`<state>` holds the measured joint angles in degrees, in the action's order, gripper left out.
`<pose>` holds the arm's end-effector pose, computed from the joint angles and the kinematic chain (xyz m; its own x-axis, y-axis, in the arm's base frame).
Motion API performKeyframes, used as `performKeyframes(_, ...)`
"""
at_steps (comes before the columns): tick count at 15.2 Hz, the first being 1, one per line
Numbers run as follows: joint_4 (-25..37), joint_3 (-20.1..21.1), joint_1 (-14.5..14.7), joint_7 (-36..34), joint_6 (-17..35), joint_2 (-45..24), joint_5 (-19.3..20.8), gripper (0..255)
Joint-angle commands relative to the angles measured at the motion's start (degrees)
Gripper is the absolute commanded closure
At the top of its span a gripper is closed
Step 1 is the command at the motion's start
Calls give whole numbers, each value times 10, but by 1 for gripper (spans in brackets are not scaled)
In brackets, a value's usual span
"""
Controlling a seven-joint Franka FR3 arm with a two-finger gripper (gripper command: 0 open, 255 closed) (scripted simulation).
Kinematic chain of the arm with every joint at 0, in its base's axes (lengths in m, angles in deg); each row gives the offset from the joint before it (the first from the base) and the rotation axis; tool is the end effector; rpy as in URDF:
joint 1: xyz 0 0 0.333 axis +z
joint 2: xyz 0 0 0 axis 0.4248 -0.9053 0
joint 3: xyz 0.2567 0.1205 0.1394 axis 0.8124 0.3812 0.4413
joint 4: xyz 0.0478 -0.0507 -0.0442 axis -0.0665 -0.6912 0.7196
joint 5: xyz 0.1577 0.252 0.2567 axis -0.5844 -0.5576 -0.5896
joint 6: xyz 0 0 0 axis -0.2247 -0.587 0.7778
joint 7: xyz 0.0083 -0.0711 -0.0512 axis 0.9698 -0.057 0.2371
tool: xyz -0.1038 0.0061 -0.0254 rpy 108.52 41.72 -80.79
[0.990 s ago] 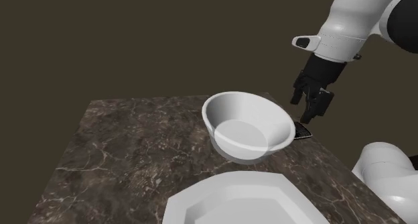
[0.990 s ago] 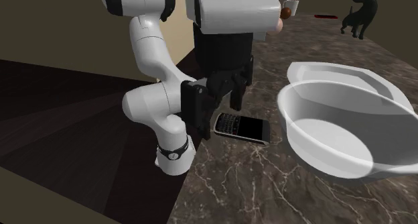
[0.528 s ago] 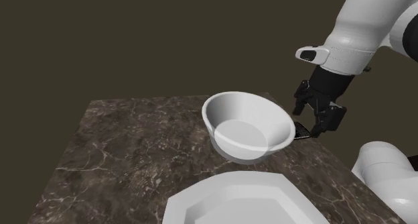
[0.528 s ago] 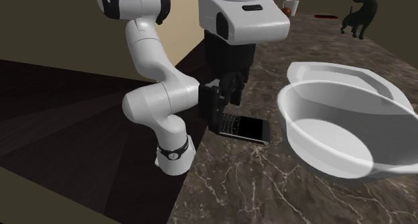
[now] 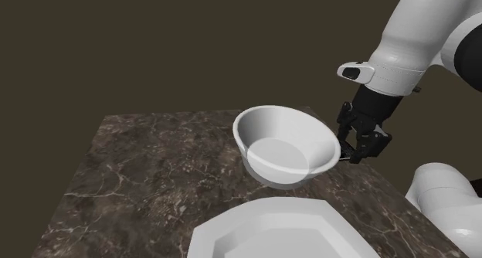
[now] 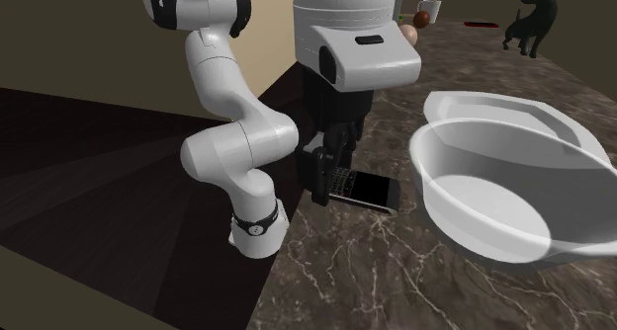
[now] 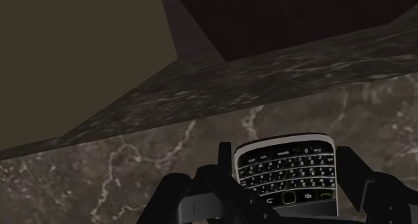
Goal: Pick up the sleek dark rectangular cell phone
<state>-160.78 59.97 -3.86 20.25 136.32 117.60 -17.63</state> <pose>0.2250 0.1438 0.5711 0.6149 0.7886 0.0105 0.7886 -0.6148 -0.0119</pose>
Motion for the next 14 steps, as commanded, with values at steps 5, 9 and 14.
performKeyframes(5,0,0,0,0,0,0,0,255)
performKeyframes(9,26,-2,-1,0,-19,-7,2,255)
performKeyframes(14,73,-4,-3,-2,-51,-22,5,255)
